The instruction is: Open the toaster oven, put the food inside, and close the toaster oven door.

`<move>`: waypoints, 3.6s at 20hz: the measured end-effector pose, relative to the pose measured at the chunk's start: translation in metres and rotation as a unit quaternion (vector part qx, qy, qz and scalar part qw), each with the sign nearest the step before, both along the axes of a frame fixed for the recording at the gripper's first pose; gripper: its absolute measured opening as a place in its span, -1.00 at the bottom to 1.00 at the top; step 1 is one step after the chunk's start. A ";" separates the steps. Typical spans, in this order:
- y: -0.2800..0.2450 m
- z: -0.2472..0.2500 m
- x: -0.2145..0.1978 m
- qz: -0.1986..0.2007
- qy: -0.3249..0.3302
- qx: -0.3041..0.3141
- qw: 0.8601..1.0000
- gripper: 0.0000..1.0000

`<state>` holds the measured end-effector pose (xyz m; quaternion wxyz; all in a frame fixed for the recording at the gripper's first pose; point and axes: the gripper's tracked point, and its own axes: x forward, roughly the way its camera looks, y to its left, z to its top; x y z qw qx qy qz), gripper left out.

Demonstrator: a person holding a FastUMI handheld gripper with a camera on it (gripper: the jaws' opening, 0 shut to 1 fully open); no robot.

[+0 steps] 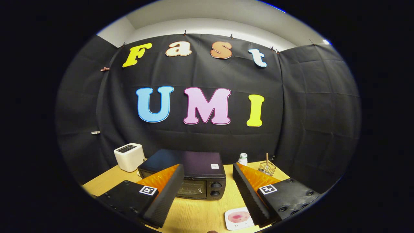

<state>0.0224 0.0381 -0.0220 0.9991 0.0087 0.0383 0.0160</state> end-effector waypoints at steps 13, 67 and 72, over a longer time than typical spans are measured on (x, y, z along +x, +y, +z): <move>0.059 -0.066 0.075 -0.003 0.097 0.032 0.995 0.96; -0.010 -0.212 -0.043 0.015 0.346 0.014 0.938 0.95; -0.076 -0.211 -0.040 0.007 0.335 -0.014 0.942 0.96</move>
